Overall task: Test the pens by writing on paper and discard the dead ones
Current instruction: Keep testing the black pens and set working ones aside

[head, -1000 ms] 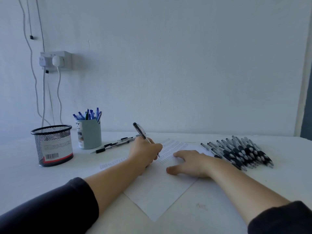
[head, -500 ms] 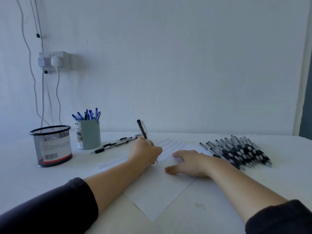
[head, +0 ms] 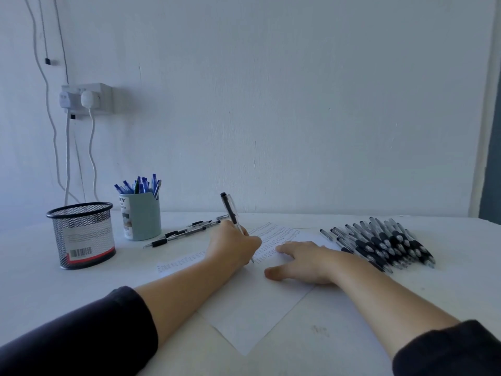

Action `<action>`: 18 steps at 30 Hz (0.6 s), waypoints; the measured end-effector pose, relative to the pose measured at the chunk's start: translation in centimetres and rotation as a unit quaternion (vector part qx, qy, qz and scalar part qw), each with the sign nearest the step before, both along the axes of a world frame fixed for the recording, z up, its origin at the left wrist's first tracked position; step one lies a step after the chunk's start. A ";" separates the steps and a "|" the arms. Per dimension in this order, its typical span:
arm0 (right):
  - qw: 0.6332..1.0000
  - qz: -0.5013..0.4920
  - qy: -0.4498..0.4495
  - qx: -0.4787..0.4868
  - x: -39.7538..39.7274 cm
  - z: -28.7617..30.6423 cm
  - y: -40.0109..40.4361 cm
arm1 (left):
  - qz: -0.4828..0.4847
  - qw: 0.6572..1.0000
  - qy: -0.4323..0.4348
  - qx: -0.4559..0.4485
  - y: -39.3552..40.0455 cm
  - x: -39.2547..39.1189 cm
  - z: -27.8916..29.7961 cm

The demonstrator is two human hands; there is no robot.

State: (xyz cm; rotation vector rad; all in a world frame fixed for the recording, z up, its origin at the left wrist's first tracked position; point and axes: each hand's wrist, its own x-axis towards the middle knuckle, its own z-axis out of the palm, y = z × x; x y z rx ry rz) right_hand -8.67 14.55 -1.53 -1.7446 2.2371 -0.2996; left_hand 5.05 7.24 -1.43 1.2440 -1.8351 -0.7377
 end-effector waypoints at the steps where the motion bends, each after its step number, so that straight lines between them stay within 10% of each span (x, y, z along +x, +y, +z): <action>1: 1.000 0.001 0.001 -0.001 -0.1 -0.1 0.0 | 0.001 1.000 -0.001 0.000 0.0 0.0 0.0; 18: 1.000 -0.011 -0.007 0.005 -0.5 -0.5 -0.6 | 0.001 1.000 -0.003 -0.002 0.2 0.0 0.1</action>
